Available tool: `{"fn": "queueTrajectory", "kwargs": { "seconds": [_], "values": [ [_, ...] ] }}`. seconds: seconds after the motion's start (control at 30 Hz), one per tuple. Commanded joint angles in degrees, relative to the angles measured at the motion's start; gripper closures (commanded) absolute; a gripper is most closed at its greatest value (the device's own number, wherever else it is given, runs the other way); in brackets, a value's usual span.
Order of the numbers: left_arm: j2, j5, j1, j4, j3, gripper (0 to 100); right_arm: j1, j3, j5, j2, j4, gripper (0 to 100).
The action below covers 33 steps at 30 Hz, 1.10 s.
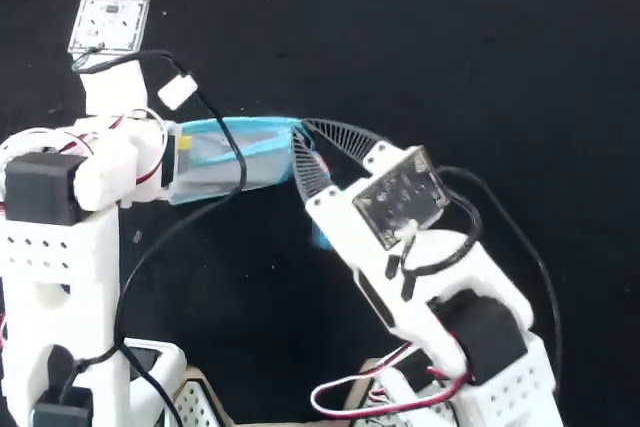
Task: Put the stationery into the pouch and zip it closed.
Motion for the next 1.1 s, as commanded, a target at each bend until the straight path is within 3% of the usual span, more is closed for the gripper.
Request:
{"fn": "queueTrajectory", "kwargs": {
  "seconds": [0.0,0.17,0.4,0.5,0.6,0.8,0.97,1.07],
  "values": [
    [-2.11,0.70,-0.13,0.70,-8.31,84,-0.18,-3.82,0.62,3.91,-1.14,98.8],
    [-4.84,0.26,-0.92,1.23,-12.26,84,-0.18,-4.44,0.62,4.09,-1.32,98.8],
    [-13.71,-0.09,-9.54,1.85,-12.09,84,-0.26,-7.87,0.53,4.70,-1.49,98.8],
    [-18.46,-4.66,-9.54,2.99,-9.27,84,-0.26,-7.69,0.53,5.93,-0.88,98.8],
    [-21.71,-7.91,-9.89,2.81,-4.18,84,0.00,-6.11,0.53,6.90,6.77,97.9],
    [-23.30,-8.35,-9.98,-2.46,7.16,84,-5.01,0.57,0.62,4.70,27.69,81.9],
    [-23.30,-8.26,-9.98,-5.63,12.00,84,-11.25,8.57,1.49,-2.42,32.79,80.5],
    [-23.30,-8.26,-9.98,-5.71,12.53,84,-15.12,11.91,8.53,-9.54,36.04,80.5]
  ]
}}
